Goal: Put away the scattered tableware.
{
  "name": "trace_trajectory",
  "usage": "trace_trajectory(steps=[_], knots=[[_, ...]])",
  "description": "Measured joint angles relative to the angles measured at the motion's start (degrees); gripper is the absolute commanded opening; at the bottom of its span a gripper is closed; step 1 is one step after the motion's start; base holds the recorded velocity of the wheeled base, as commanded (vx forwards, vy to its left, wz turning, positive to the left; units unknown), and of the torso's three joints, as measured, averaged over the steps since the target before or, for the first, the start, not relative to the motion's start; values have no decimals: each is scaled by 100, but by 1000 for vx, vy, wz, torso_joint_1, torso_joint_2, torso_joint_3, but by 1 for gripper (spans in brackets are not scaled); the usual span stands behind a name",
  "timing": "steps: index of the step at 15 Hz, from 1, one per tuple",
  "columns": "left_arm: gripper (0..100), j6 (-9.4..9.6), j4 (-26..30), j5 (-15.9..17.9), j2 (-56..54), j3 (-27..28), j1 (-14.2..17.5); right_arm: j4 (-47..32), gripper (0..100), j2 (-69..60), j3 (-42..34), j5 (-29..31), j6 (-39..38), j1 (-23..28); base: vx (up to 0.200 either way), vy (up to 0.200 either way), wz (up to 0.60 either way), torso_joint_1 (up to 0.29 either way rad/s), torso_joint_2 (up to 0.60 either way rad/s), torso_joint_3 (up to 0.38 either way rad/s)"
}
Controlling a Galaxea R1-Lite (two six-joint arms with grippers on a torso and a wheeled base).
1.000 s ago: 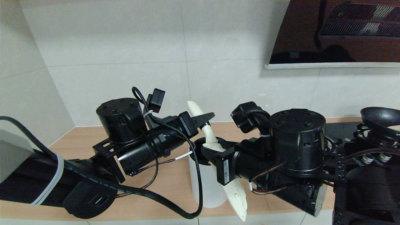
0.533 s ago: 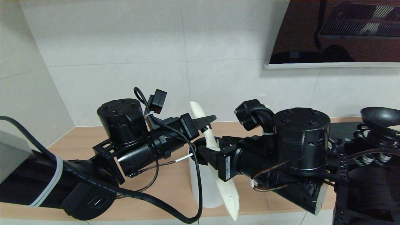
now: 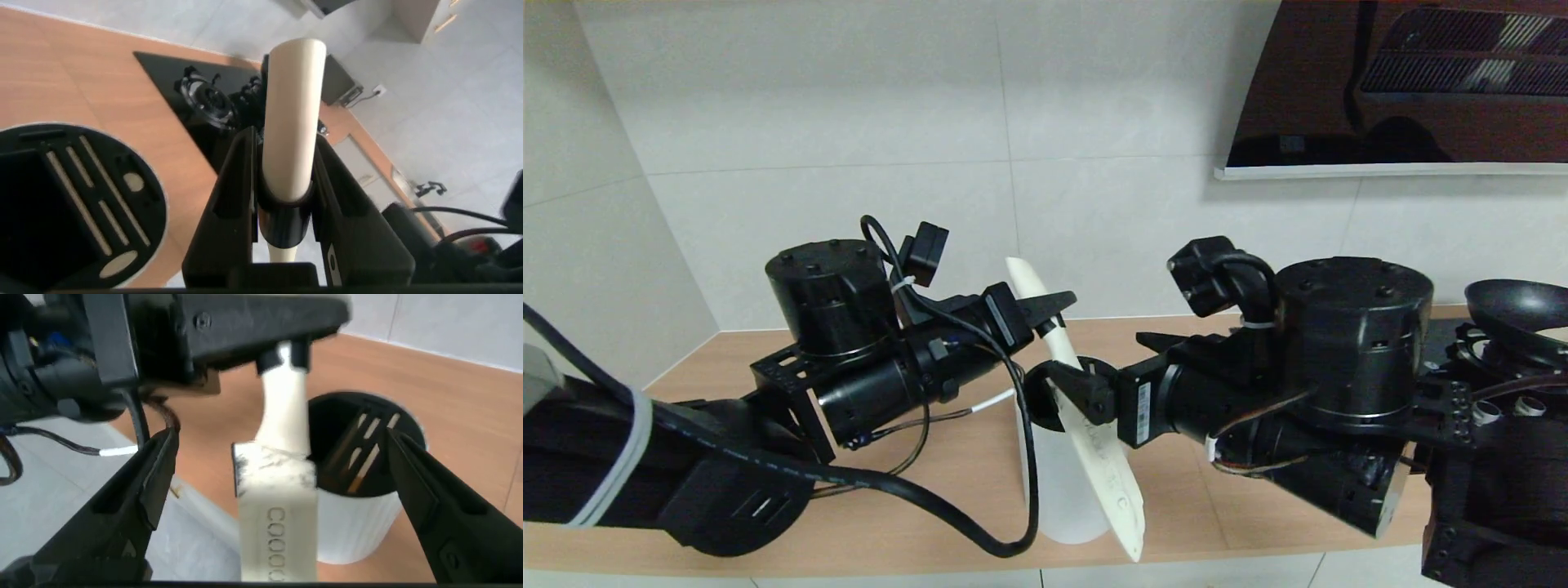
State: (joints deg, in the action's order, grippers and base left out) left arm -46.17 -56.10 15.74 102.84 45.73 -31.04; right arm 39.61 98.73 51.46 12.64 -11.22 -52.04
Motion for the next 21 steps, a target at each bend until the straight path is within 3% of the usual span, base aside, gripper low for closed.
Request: trace_trajectory(steps=[2, 6, 7, 8, 9, 10, 12, 13, 15, 18, 21], knots=[[0, 65, 692, -215, -265, 289, 160, -1, 100, -243, -190, -22, 336, 317, 0, 0, 0, 0, 0, 0], [0, 435, 1871, -883, -731, 1050, 533, 40, 100, -610, -540, -85, 886, 1141, 0, 0, 0, 0, 0, 0], [0, 580, 2165, -1074, -789, 1331, 550, 27, 100, -647, -540, -88, 890, 1276, 0, 0, 0, 0, 0, 0], [0, 900, 2473, -1451, -817, 1634, 555, 21, 100, -660, -538, -83, 895, 1384, 0, 0, 0, 0, 0, 0], [0, 1237, 2651, -1990, -805, 1863, 549, 11, 100, -656, -534, -68, 901, 1497, 0, 0, 0, 0, 0, 0], [0, 1447, 2712, -2449, -752, 1974, 508, 10, 100, -649, -521, -57, 901, 1585, 0, 0, 0, 0, 0, 0], [0, 1853, 2643, -3361, -612, 2024, 317, 18, 100, -617, -499, -57, 914, 1682, 0, 0, 0, 0, 0, 0], [0, 2038, 2480, -3568, -560, 2003, 180, 22, 100, -595, -491, -52, 919, 1698, 0, 0, 0, 0, 0, 0], [0, 2436, 1948, -3805, -513, 1775, -187, 33, 100, -522, -488, -27, 928, 1713, 0, 0, 0, 0, 0, 0], [0, 3352, 1064, -4537, -446, 1485, -642, 32, 100, -468, -499, -17, 947, 1718, 0, 0, 0, 0, 0, 0], [0, 3711, 412, -4642, -347, 1235, -853, 32, 100, -446, -499, -17, 947, 1713, 0, 0, 0, 0, 0, 0]])
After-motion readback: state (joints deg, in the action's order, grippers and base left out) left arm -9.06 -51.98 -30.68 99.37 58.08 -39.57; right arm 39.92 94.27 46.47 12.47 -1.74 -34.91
